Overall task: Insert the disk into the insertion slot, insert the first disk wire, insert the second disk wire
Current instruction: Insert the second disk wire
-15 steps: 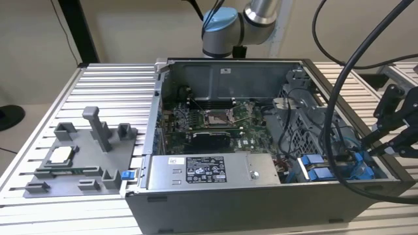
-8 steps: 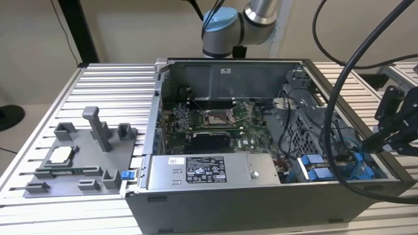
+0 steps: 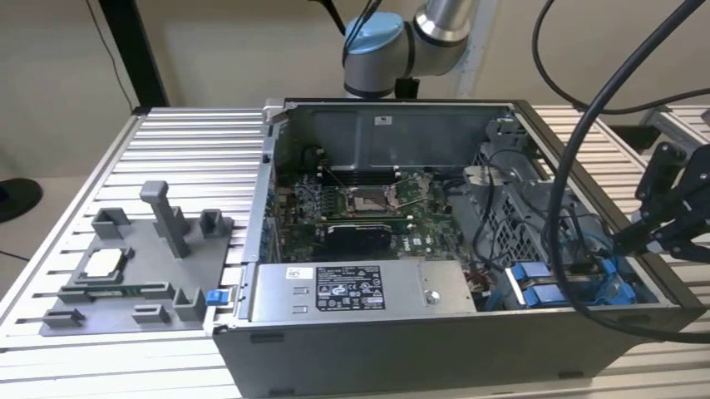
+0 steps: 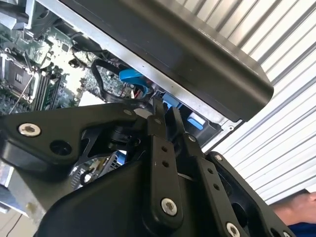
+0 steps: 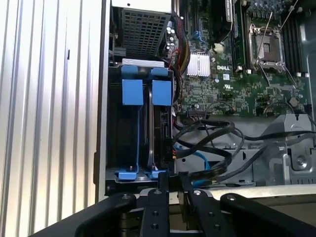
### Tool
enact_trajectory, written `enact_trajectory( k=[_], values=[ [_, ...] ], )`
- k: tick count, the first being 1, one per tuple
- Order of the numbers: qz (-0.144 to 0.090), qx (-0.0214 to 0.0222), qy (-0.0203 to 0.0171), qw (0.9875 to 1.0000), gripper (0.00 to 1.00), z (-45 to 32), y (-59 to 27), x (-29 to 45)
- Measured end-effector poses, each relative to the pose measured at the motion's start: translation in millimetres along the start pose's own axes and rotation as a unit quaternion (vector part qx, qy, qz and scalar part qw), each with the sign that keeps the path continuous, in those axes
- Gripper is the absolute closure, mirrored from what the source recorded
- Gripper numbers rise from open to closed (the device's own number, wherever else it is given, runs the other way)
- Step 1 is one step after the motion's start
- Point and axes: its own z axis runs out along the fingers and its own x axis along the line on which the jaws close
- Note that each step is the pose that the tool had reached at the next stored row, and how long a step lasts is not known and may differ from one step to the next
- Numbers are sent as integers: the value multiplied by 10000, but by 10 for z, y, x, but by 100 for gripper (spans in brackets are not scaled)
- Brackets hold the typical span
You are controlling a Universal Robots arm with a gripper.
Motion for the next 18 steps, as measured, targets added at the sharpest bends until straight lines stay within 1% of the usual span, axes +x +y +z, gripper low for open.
enact_trajectory(
  k=[5, 6, 9, 11, 15, 18],
  values=[
    [62, 13, -81, 9999, 0, 2, 4, 0],
    [75, 16, -97, 9999, 100, 2, 5, 1],
    [108, 23, -145, 9998, 100, 3, 8, 1],
    [127, 27, -167, 9998, 100, 2, 9, 0],
    [161, 34, -200, 9997, 100, 2, 23, 1],
    [185, 39, -211, 9996, 100, -25, 67, -5]
  ],
)
